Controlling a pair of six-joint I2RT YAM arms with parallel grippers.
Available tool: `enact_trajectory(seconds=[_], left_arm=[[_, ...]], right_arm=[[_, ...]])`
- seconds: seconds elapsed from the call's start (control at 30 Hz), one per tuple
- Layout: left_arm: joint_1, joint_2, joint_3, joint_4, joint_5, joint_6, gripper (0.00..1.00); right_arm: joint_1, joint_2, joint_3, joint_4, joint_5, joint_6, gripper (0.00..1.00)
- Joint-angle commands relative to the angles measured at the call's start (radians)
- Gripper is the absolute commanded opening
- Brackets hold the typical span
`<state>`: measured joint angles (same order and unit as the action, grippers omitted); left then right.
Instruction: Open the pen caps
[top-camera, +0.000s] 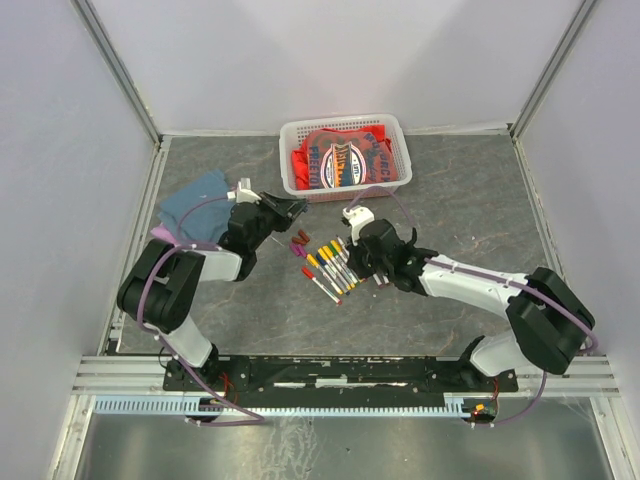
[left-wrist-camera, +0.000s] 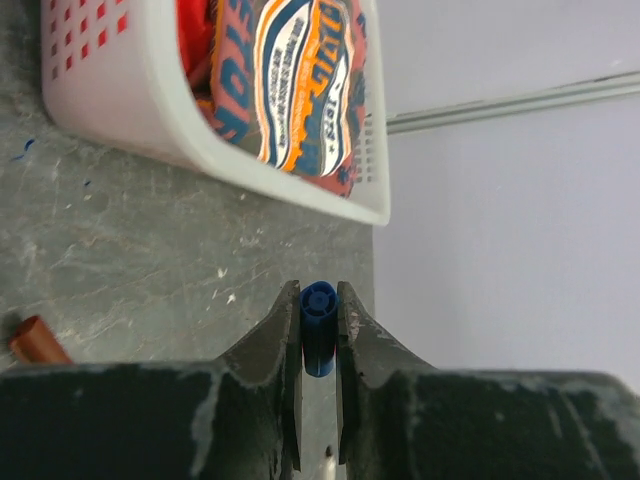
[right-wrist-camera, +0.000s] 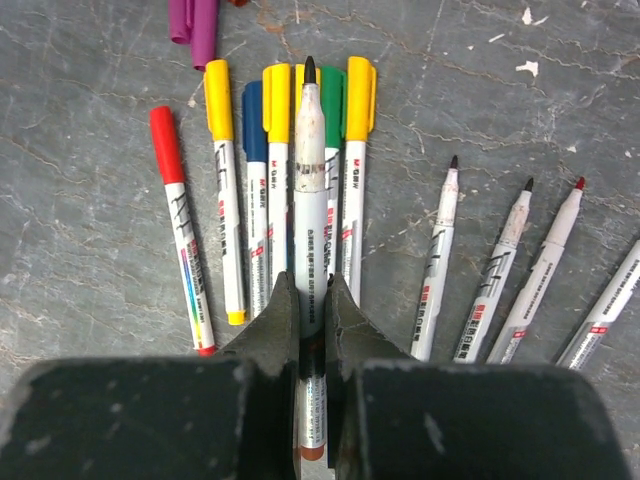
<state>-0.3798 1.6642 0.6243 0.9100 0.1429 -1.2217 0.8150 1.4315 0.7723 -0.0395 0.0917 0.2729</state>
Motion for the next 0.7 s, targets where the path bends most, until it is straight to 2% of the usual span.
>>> enact_trajectory(seconds=[0.0,0.27,0.67], left_arm=[[0.002,-0.039,-0.054,-0.010,0.024,0.103,0.03],[0.000,-0.131,-0.174,-0.153,-0.030,0.177,0.03],[0.001,-0.102,-0.236,-0.144,-0.019,0.178,0.05]], right_arm=[[-0.019,0.004,0.049,-0.010,0.011,0.018,0.01],[-0.031,0.096,0.081,-0.026,0.065,0.047,0.01],[-0.048,0.169,0.100,-0.039,0.109,0.054,0.02]])
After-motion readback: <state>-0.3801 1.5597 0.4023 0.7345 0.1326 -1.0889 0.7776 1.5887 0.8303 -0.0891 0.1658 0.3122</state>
